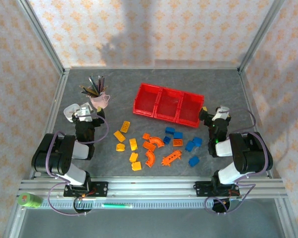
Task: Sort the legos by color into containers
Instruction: Pick up the lego from the bottom-right of the table.
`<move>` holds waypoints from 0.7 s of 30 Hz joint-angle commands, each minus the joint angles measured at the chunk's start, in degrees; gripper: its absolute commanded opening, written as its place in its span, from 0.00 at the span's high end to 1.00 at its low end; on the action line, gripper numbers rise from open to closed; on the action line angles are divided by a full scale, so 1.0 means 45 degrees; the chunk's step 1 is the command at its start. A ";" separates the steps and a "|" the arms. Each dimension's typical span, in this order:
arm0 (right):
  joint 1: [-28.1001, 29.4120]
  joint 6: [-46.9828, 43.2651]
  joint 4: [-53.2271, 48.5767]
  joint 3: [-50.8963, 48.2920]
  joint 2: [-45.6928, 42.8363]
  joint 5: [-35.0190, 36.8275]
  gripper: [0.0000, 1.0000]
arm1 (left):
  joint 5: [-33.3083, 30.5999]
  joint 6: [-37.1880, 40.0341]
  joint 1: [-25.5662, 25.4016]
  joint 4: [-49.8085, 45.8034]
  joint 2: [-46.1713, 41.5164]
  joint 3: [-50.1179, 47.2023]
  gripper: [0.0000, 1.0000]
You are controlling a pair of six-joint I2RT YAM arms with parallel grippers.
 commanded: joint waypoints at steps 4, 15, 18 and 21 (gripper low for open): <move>0.0006 -0.0283 -0.0373 0.0112 -0.1000 -0.0020 0.00 | 0.0310 -0.0047 -0.0021 0.0033 -0.1267 -0.0215 0.01; -0.0035 0.2409 -0.6464 0.2259 -0.3782 0.0379 0.00 | 0.0140 -0.2377 -0.0022 -0.4361 -0.5110 0.0468 0.01; -0.0053 0.4387 -0.8823 0.3157 -0.4103 0.0526 0.00 | 0.0070 -0.3942 -0.0003 -0.5831 -0.5887 0.1017 0.01; -0.0046 0.6658 -1.0918 0.3562 -0.4288 0.0874 0.00 | 0.0272 -0.5584 0.0049 -0.7432 -0.6366 0.1620 0.01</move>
